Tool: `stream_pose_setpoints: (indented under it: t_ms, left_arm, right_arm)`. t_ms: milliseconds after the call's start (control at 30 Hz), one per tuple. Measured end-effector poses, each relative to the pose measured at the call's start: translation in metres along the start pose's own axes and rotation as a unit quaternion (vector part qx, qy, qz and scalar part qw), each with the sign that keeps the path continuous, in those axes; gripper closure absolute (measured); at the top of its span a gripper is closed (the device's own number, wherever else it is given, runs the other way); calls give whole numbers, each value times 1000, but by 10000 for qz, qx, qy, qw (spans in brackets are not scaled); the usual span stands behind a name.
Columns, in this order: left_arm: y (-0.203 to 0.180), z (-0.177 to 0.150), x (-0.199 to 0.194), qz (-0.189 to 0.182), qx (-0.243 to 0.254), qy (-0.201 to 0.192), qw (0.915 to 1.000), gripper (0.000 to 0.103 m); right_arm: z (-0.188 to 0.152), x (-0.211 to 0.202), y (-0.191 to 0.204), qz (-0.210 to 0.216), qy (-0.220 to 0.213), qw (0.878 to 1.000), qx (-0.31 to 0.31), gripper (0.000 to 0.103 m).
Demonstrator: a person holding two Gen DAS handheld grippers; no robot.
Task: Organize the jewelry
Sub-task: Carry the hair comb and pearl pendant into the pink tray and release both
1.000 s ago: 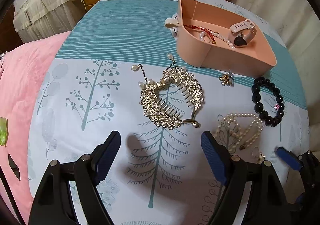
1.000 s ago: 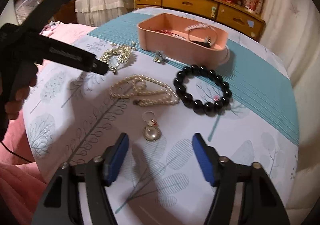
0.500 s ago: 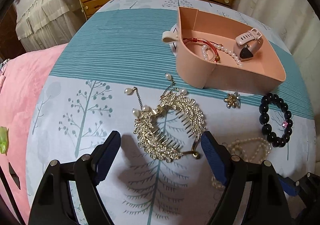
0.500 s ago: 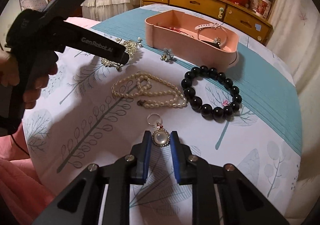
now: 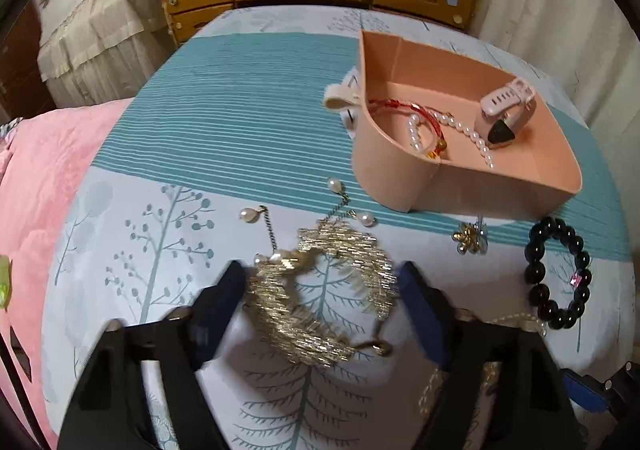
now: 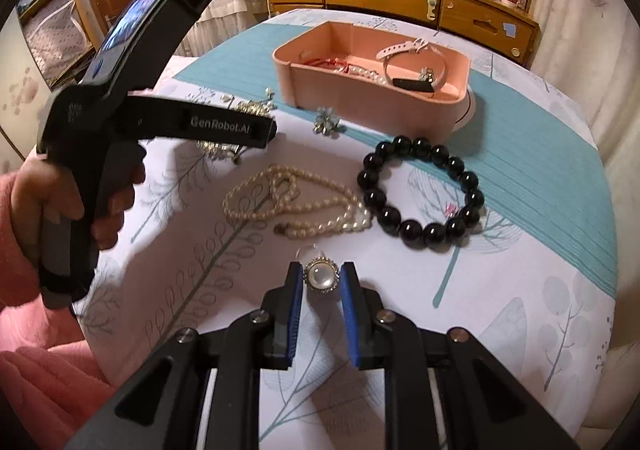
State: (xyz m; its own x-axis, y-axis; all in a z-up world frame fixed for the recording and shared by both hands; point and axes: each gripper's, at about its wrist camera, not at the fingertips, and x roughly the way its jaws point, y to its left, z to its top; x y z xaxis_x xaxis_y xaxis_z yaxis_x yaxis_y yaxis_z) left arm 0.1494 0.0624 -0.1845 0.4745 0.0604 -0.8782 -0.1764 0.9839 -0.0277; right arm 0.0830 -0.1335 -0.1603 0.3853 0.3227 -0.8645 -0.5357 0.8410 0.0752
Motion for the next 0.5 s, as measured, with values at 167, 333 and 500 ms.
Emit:
stream_pose_setpoints:
  t_ms: [167,333,500]
  left_arm:
    - [2,-4,-1,-2,55,-66,10000,30]
    - [7,-1,-8,3,22,-169,9999,30]
    - [10,14,-31,-39,125,-423,9990,30]
  right_arm:
    - [9,-2,-5,-98,-101,9999,77,84]
    - [23,-6,-14,-207,-263,9992,198,84]
    - [46,-10,-22,-310,-535,9978,248,84]
